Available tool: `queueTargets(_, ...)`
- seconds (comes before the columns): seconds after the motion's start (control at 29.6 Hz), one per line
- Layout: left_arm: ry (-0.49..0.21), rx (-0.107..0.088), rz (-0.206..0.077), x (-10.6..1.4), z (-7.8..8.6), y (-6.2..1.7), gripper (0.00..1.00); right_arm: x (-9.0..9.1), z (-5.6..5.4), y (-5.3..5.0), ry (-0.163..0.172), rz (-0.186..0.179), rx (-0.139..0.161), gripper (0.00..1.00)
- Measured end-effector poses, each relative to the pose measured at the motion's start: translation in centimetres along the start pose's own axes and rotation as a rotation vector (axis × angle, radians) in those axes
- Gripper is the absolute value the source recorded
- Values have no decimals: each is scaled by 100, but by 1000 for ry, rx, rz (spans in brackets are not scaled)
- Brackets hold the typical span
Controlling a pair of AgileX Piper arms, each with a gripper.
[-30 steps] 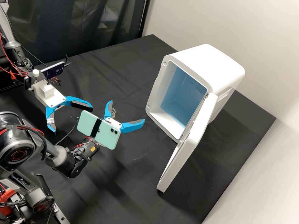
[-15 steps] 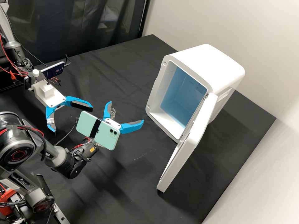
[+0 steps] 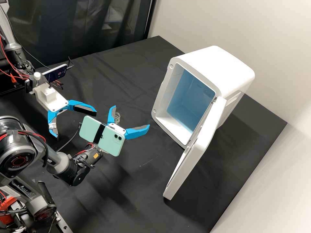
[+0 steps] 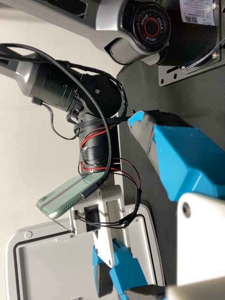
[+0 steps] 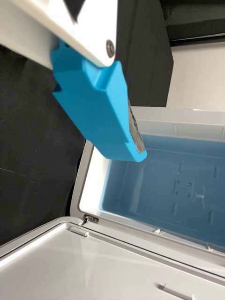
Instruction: Place the flask in the incubator
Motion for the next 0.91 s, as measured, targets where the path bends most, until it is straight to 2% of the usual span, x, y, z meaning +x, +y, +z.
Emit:
queueTargets(0.64, 0, 0, 0, 0, 0, 0, 100, -21, -61, 16, 32, 6, 2, 100)
queueTargets(0.81, 0, 0, 0, 0, 0, 0, 100, -39, -22, 36, 13, 15, -2, 100)
queueTargets(0.91, 0, 0, 0, 0, 0, 0, 100, -35, -38, 23, 21, 9, 0, 100)
